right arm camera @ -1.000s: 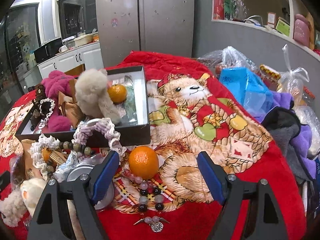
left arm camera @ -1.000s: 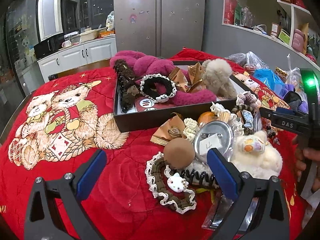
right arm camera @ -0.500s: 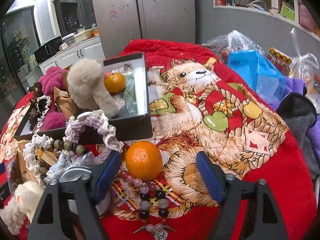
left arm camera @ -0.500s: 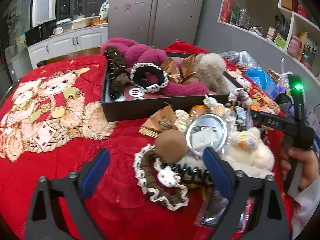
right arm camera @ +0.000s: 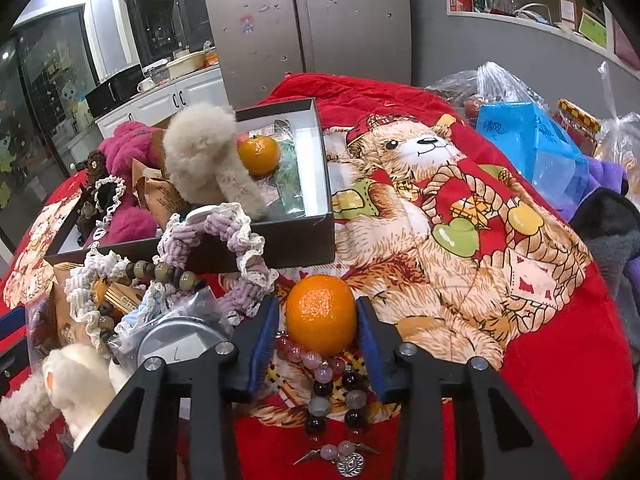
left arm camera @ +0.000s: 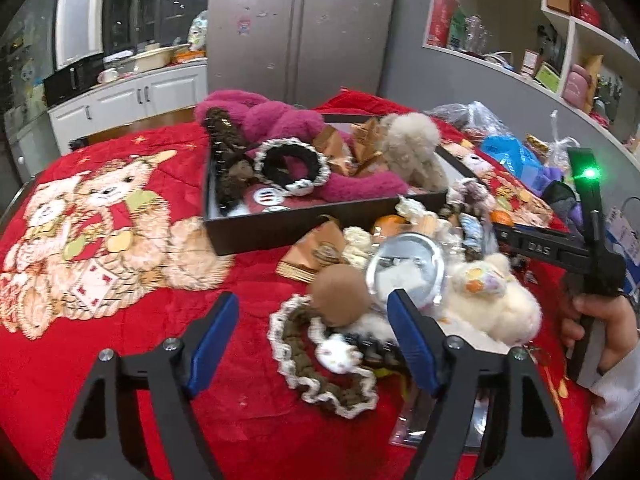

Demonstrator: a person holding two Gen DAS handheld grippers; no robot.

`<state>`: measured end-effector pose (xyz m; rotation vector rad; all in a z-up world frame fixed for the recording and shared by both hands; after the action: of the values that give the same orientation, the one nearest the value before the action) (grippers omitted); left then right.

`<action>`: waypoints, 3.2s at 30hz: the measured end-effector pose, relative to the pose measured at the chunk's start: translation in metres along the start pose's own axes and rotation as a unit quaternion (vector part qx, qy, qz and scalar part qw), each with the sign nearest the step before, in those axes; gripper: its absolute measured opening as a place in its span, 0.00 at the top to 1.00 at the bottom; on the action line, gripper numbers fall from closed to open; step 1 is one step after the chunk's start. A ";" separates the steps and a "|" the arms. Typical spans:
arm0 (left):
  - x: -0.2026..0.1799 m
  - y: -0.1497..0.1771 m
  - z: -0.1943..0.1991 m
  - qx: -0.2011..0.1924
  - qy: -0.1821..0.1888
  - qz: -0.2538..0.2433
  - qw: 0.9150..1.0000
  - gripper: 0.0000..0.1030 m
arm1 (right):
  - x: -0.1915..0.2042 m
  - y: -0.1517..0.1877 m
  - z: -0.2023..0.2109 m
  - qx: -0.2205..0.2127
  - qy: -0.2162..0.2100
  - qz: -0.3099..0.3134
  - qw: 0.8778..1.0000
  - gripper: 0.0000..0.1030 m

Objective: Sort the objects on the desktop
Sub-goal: 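Grasp the tangerine with the right tool while the left tool grasps the brown ball, then lift the tangerine with the right tool while the left tool lifts the brown ball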

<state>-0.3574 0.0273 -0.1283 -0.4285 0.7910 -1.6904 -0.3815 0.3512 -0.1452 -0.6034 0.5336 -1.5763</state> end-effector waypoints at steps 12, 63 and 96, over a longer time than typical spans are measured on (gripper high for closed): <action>0.001 0.002 -0.023 0.007 -0.010 -0.012 1.000 0.21 | 0.001 0.001 0.000 0.001 -0.002 0.003 1.000 0.61; 0.007 -0.023 0.031 -0.058 0.007 0.017 0.998 0.66 | 0.023 -0.031 0.098 -0.108 -0.104 -0.006 0.989 0.65; 0.001 -0.045 0.064 -0.089 -0.050 0.036 0.994 0.66 | 0.083 -0.024 0.106 -0.101 -0.104 0.064 0.987 0.65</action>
<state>-0.3480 0.0131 -0.0517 -0.5957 0.8777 -1.5245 -0.3345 0.2721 -0.0440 -0.8608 0.5660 -1.3280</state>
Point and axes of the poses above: each gripper's, at about its wrist camera, not at the fingertips, and z roughly against the way its jaws point, x to its left, y to its underside, the point moved 9 cm from there along -z, roughly the way its jaws point, and after that the axes turned 2 degrees about y, right-handed, at the moved point
